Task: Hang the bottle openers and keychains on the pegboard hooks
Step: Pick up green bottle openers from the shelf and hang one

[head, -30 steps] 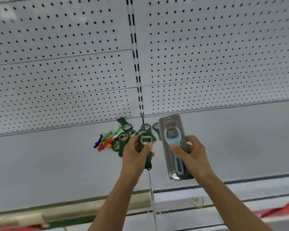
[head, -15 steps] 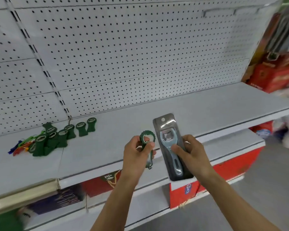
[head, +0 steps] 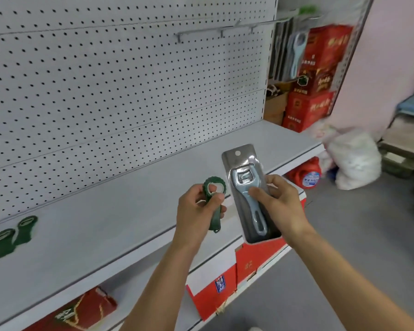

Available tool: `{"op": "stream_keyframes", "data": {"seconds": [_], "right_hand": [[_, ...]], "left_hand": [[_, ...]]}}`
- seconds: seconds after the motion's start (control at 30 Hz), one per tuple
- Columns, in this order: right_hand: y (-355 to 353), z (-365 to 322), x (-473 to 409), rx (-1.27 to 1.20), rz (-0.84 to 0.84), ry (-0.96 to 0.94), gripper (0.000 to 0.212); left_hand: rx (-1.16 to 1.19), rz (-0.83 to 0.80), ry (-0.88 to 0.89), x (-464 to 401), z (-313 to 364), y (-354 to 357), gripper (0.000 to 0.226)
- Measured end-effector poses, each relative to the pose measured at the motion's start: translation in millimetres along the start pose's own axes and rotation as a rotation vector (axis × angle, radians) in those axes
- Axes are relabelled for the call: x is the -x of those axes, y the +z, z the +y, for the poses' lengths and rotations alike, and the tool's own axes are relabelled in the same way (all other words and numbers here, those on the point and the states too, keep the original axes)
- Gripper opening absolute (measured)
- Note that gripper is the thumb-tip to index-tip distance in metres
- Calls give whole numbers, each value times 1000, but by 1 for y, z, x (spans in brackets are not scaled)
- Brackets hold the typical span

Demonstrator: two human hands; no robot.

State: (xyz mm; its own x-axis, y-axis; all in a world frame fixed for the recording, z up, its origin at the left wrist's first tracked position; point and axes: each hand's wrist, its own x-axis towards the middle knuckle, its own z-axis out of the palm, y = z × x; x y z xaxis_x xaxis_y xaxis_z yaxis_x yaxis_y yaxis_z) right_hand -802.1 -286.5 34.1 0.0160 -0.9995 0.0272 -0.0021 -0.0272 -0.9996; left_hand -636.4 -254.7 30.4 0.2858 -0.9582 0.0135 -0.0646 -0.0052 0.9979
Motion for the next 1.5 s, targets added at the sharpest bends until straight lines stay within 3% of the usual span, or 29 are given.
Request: {"op": "stream_keyframes", "data": {"seconds": [0.37, 0.67, 1.33, 1.5], "right_hand": [[-97, -5, -151, 0, 46, -26, 18], [-134, -12, -253, -70, -25, -40, 11], [-273, -64, -405, -191, -374, -282, 1], [-296, -91, -428, -243, -381, -378, 3]], "left_hand": [[-3, 9, 51, -128, 13, 136, 16], [4, 77, 35, -206, 37, 198, 14], [40, 444, 95, -254, 79, 373, 9], [70, 480, 151, -256, 103, 405, 10]]}}
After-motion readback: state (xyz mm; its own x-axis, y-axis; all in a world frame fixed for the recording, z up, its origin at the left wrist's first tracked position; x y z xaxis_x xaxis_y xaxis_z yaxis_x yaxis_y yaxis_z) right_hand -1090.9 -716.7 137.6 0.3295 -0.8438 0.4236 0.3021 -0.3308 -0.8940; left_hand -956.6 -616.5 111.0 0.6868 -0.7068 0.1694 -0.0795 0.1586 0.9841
